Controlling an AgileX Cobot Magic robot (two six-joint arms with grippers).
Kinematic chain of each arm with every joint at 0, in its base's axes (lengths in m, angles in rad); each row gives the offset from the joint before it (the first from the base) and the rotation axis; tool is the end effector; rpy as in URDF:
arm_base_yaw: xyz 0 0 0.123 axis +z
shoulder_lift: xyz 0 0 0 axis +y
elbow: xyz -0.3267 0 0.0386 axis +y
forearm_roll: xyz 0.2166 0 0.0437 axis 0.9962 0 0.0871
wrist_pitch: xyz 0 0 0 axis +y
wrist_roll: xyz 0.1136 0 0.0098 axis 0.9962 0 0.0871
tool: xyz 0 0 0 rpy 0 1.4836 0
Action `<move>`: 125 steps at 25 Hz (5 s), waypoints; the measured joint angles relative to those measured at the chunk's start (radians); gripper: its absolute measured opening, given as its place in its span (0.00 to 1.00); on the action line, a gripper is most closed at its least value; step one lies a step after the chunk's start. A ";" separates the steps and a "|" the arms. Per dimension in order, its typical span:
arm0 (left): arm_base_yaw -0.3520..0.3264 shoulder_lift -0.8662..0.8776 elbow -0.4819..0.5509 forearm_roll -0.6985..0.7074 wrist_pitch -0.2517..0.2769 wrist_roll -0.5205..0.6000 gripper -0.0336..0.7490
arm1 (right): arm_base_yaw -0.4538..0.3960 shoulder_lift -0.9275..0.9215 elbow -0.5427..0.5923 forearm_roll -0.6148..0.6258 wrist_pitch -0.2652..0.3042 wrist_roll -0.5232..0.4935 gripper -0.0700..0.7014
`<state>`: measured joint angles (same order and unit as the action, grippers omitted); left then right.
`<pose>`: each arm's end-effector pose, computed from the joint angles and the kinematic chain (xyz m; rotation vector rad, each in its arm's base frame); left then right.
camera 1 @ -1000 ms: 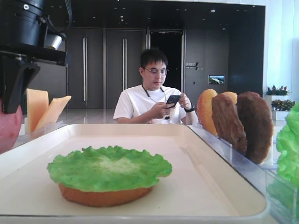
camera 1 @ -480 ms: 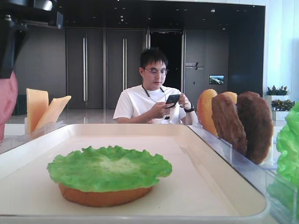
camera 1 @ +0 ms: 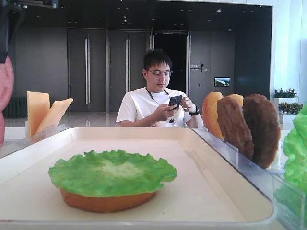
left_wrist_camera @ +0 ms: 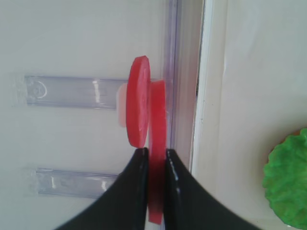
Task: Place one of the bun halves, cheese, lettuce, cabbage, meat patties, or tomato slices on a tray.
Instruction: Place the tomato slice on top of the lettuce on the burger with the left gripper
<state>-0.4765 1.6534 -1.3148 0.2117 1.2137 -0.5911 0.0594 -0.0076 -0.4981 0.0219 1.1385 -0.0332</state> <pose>0.2740 -0.1161 0.3036 -0.0749 2.9420 0.1779 -0.0613 -0.0014 0.2430 -0.1001 2.1141 0.0421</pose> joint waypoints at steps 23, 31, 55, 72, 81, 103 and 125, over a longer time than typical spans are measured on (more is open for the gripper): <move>-0.148 -0.246 0.189 -0.051 0.003 -0.173 0.10 | 0.000 0.000 0.000 0.000 0.000 0.000 0.69; -0.148 -0.346 0.313 -0.071 -0.004 -0.196 0.10 | 0.000 0.000 0.000 0.000 0.000 0.000 0.69; 0.139 -0.483 0.686 -1.005 -0.428 0.767 0.10 | 0.000 0.000 0.000 0.001 0.000 0.000 0.69; 0.209 -0.206 0.703 -1.486 -0.368 1.350 0.10 | 0.000 0.000 0.000 0.001 0.000 0.000 0.69; 0.209 -0.149 0.705 -1.492 -0.405 1.390 0.10 | 0.000 0.000 0.000 0.001 0.000 0.000 0.69; 0.152 -0.006 0.706 -1.684 -0.395 1.614 0.10 | 0.000 0.000 0.000 0.001 0.000 0.000 0.69; 0.152 0.044 0.706 -1.792 -0.423 1.661 0.10 | 0.000 0.000 0.000 0.001 0.000 0.000 0.69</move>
<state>-0.3247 1.6973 -0.6085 -1.5806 0.7910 1.0704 0.0594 -0.0076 -0.4981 0.0226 1.1385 -0.0332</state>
